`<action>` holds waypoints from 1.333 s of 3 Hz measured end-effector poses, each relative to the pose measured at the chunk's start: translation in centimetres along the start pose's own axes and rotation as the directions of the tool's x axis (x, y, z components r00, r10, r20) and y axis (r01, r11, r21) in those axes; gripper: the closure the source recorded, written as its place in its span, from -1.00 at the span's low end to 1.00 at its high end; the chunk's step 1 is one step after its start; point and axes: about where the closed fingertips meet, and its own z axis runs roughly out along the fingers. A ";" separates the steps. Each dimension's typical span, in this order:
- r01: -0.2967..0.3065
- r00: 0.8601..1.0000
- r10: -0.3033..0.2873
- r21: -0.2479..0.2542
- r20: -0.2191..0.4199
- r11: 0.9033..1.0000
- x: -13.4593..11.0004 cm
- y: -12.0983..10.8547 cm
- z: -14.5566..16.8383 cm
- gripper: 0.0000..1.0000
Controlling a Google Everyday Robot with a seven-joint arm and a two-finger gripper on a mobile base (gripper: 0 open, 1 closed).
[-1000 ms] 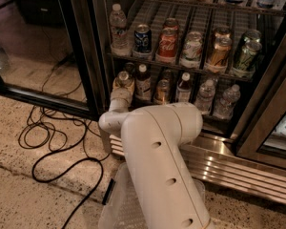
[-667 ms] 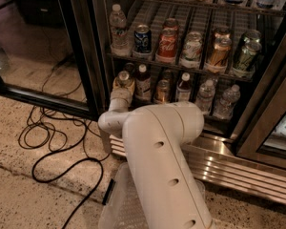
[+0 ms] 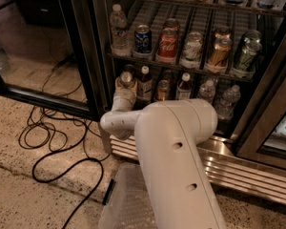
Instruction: Pick 7up can from bottom shelf of fridge
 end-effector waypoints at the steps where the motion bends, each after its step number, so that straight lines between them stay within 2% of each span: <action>1: -0.042 0.998 0.041 -0.008 -0.053 0.999 -0.1 -1.0 -1.2 1.00; 2: -0.041 0.998 0.041 -0.008 -0.053 0.999 -0.1 -1.0 -1.2 1.00; 4: -0.049 0.989 0.050 0.007 -0.142 0.999 -0.5 -2.2 -5.4 1.00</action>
Offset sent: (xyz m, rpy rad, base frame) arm -0.0198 -0.0042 -0.0015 0.0743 0.0675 0.0312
